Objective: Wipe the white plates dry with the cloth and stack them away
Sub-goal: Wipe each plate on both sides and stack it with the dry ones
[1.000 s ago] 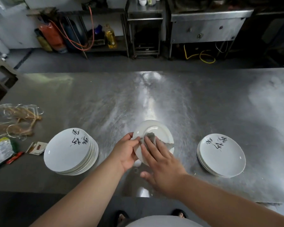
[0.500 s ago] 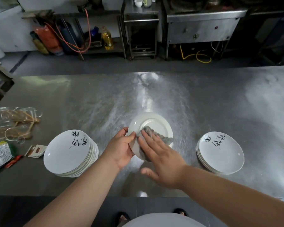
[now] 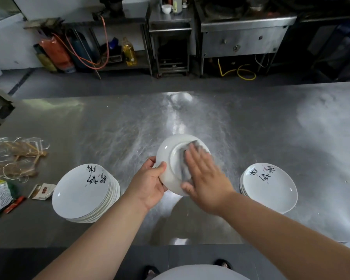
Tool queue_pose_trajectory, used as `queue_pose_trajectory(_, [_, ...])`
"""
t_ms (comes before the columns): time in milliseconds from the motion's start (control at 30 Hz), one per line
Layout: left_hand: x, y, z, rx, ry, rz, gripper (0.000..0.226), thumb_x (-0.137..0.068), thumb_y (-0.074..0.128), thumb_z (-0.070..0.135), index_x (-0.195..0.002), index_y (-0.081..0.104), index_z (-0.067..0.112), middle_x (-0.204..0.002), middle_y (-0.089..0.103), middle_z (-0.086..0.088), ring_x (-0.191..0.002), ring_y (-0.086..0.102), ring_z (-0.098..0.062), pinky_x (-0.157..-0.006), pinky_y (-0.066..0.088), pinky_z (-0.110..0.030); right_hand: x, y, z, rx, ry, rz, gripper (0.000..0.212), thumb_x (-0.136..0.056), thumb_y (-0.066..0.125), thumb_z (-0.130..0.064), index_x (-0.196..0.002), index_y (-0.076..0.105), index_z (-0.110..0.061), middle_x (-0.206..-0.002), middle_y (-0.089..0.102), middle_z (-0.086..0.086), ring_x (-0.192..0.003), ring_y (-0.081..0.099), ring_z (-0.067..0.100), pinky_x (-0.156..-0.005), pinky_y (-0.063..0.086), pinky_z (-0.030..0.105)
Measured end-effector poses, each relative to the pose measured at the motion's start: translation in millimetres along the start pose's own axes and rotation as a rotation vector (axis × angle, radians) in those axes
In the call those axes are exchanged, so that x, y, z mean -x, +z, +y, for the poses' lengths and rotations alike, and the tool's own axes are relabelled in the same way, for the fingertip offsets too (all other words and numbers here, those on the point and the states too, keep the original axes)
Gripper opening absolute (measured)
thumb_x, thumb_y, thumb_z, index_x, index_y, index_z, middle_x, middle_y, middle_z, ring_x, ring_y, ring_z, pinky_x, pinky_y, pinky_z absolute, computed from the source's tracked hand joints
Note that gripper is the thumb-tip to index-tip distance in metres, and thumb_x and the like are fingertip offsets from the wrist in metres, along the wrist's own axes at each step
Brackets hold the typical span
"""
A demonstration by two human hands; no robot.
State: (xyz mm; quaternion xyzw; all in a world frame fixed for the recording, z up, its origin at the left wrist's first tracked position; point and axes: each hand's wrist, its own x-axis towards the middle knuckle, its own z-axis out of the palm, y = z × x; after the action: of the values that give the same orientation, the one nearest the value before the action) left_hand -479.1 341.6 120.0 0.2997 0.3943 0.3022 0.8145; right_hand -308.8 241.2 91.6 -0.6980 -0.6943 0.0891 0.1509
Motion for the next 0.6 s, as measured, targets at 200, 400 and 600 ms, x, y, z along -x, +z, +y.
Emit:
queue_pose_trajectory(200, [3, 4, 1, 0.075, 0.013, 0.002, 0.019, -0.104, 0.051, 0.004, -0.119, 0.058, 0.014, -0.108, 0.077, -0.012, -0.092, 0.077, -0.025, -0.072, 0.064, -0.042, 9, -6, -7, -0.061, 0.064, 0.021, 0.081, -0.104, 0.01, -0.067, -0.164, -0.006, -0.014, -0.172, -0.019, 0.007, -0.154, -0.035, 0.018, -0.128, -0.013, 0.04])
queue_pose_trajectory(400, [2, 5, 0, 0.107, 0.012, 0.037, 0.022, -0.104, 0.051, 0.003, -0.12, 0.057, 0.016, -0.105, 0.079, -0.009, -0.089, 0.078, -0.022, -0.068, 0.064, -0.04, 15, 6, 0, 0.004, 0.016, 0.092, 0.073, -0.108, 0.017, -0.055, -0.166, 0.018, -0.01, -0.174, 0.001, 0.007, -0.16, -0.016, 0.017, -0.13, 0.002, 0.041])
queue_pose_trajectory(600, [-5, 16, 8, 0.137, 0.028, 0.078, 0.016, -0.106, 0.05, 0.006, -0.11, 0.061, 0.017, -0.106, 0.078, -0.012, -0.088, 0.078, -0.023, -0.082, 0.06, -0.045, 6, -3, -22, -0.087, 0.196, 0.154, 0.075, -0.103, 0.022, -0.049, -0.165, 0.017, -0.006, -0.173, -0.001, 0.01, -0.16, -0.009, 0.031, -0.13, -0.002, 0.041])
